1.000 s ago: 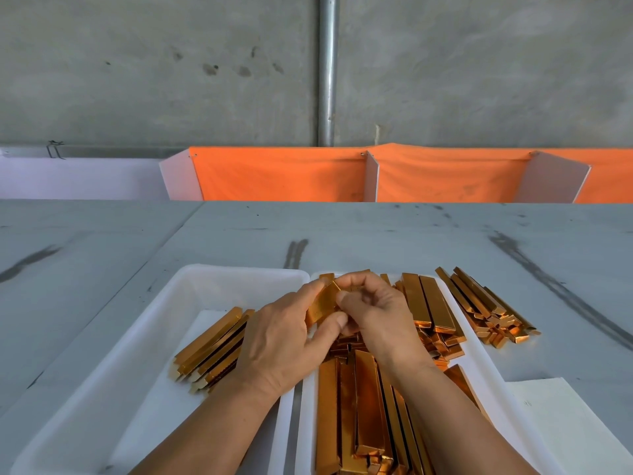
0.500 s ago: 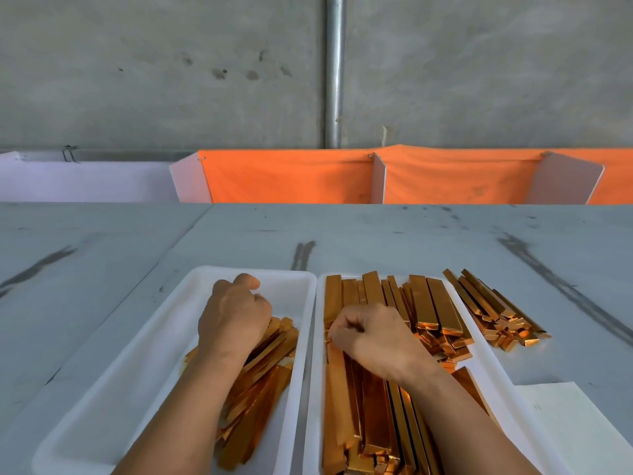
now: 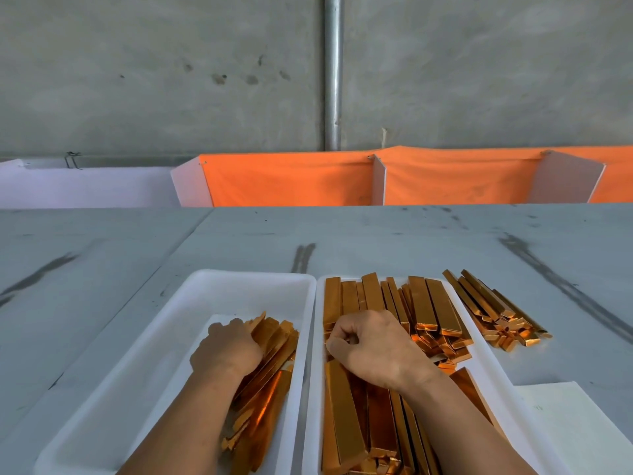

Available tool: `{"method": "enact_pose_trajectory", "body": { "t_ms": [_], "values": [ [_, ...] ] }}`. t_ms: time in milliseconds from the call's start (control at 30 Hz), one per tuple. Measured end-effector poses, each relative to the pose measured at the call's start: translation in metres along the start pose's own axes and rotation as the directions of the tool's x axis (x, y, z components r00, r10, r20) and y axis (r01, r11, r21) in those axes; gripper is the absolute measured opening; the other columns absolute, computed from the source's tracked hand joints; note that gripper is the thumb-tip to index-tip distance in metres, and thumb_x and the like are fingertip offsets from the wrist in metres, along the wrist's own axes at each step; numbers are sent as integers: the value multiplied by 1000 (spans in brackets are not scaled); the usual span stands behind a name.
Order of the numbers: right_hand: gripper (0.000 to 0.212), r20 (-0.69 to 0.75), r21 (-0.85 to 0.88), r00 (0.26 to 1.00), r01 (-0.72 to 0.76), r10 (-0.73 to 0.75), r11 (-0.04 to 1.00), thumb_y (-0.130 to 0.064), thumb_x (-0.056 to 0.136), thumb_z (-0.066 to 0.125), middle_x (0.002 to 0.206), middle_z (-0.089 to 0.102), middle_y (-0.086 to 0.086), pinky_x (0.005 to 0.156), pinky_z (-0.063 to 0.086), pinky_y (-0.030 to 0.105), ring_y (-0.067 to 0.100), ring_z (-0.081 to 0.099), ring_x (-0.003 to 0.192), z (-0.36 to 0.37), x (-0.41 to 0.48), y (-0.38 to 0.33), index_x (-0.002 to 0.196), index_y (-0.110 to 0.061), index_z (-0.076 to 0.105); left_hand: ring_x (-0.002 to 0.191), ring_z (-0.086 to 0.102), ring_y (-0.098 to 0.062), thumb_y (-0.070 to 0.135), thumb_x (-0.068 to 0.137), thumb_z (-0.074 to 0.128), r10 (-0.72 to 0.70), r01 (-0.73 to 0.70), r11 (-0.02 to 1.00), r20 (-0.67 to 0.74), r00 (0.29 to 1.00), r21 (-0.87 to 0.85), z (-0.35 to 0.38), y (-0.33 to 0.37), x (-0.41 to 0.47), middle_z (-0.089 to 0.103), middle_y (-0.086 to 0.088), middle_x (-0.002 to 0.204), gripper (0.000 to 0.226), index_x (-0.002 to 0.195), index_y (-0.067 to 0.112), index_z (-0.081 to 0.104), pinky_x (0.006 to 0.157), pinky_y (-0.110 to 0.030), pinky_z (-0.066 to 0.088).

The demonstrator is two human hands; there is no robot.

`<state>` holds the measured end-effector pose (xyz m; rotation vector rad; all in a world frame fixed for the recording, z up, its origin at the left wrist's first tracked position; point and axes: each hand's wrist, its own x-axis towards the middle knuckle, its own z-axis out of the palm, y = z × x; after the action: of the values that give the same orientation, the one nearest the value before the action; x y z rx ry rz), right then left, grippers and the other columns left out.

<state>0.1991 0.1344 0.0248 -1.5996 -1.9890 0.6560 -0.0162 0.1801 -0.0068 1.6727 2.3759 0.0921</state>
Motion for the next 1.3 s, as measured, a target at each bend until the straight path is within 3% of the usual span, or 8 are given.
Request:
{"method": "enact_pose_trajectory", "body": {
  "t_ms": [100,233,533,700,933,1067,1167,1300],
  "values": [
    [18,-19,14,1000,18,-18,1000,-31,89,61,68,66,-10,54,52,21,7,61,58,1,1,1,74,-26,70,79,61,-15,49,84,64,-2,5,999,59,998,-42,-2,0,2,60,2,90,34,99,19,55,63,-26,47],
    [19,-33,23,999,27,-26,999,-33,90,61,62,63,-12,48,40,14,1,54,49,3,1,2,75,-26,70,73,60,-14,52,99,35,28,-28,995,-2,1000,-91,-2,2,3,62,2,80,47,94,15,63,60,-26,41],
    [19,-56,28,998,39,-38,999,-33,91,61,59,61,-13,50,41,15,3,54,48,3,2,1,74,-27,69,130,40,-35,41,103,23,97,-174,961,-328,939,-214,-13,17,-11,33,-13,149,53,152,20,21,104,-49,39],
    [21,-106,115,994,42,-30,992,-28,91,62,54,59,-17,50,45,15,3,55,50,1,1,-1,71,-28,67,99,53,-16,36,102,24,302,-453,867,-502,810,-209,-12,32,-28,50,-4,126,52,152,22,20,79,-30,44],
    [20,-135,159,990,64,-42,985,-26,92,63,59,61,-8,51,45,15,3,53,52,2,2,0,74,-26,69,82,52,-13,35,100,39,280,-372,922,-478,833,-109,-9,36,-34,40,-2,108,54,150,20,25,70,-26,49],
    [20,-139,153,989,66,-44,986,-28,93,63,63,65,-2,51,47,17,4,53,52,3,3,1,74,-24,69,83,61,-14,41,95,54,250,-392,903,-527,812,-176,-14,34,-35,62,4,99,43,132,22,43,69,-28,49],
    [20,-141,155,989,67,-45,986,-27,93,62,62,63,-2,52,47,17,4,53,52,3,3,1,74,-24,69,63,51,-10,44,96,49,256,-400,903,-555,792,-155,-17,33,-37,58,10,78,21,101,24,53,52,-18,32],
    [21,-145,173,989,56,-31,983,-28,93,62,58,59,-7,52,45,15,2,54,53,2,2,-1,73,-28,67,62,50,-8,37,96,51,285,-533,805,-619,732,-261,-21,31,-39,54,9,75,16,93,22,57,53,-16,31]
  ]
}}
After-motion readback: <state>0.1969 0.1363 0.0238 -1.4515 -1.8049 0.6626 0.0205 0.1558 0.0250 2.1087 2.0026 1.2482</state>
